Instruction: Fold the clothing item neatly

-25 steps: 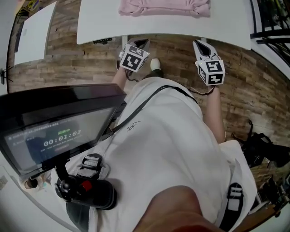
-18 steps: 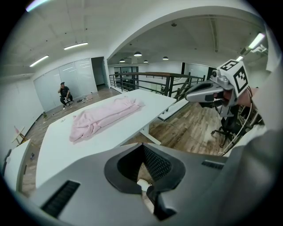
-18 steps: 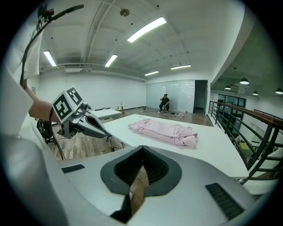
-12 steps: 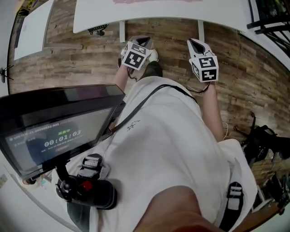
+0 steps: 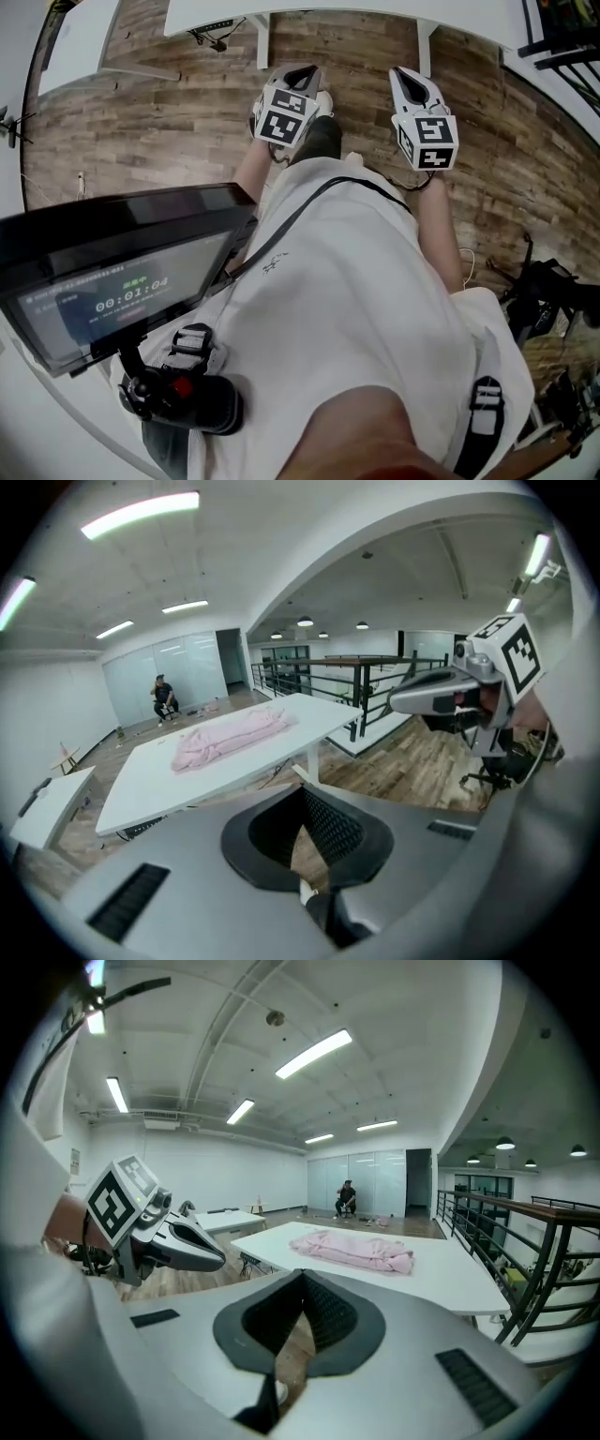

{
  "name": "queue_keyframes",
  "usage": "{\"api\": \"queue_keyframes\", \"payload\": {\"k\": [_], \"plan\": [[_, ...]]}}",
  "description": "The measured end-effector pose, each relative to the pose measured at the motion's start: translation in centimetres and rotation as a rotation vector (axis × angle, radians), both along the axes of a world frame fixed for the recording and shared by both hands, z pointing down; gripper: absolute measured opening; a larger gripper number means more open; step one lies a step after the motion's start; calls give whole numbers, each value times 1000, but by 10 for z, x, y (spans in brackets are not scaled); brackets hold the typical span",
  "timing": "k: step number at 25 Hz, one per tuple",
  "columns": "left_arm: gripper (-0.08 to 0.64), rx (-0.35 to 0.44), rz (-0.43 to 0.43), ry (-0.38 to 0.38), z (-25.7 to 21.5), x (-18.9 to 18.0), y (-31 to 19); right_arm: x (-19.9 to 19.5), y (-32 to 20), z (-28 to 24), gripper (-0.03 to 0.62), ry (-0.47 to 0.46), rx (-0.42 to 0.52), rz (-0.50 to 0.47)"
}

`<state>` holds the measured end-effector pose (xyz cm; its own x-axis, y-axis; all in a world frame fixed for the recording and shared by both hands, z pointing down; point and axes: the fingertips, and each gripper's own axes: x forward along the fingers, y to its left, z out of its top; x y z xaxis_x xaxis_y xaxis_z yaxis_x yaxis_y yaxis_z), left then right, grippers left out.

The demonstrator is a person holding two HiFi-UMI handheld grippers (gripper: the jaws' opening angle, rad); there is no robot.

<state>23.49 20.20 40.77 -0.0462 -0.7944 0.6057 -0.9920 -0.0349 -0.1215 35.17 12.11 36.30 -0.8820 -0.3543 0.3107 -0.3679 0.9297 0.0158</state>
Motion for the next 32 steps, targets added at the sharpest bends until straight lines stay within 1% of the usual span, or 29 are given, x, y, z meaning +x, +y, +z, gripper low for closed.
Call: {"api": "queue_keyframes", "payload": {"k": [4, 6, 9, 12, 17, 21, 23, 28, 32], "plan": [[2, 124, -59, 14, -39, 1, 4, 5, 7, -29, 3, -95, -2, 18], [2, 184, -68, 15, -59, 4, 2, 10, 8, -44, 3, -140, -7, 35], [2, 239, -67, 24, -82, 12, 5, 16, 12, -67, 3, -193, 8, 47], [2, 281, -69, 22, -95, 18, 15, 19, 25, -77, 3, -210, 18, 42], [2, 310, -50, 29, -95, 32, 35, 24, 48, -71, 3, -204, 7, 47], [2, 280, -22, 35, -79, 45, 33, 32, 46, -62, 3, -185, -7, 59], [2, 277, -15, 47, -74, 47, 41, 32, 54, -59, 3, -182, -9, 73], [2, 325, 8, 56, -78, 52, 85, 41, 96, -58, 3, -188, 5, 99], [2, 354, -3, 50, -90, 37, 112, 39, 117, -66, 3, -195, 7, 123]]}}
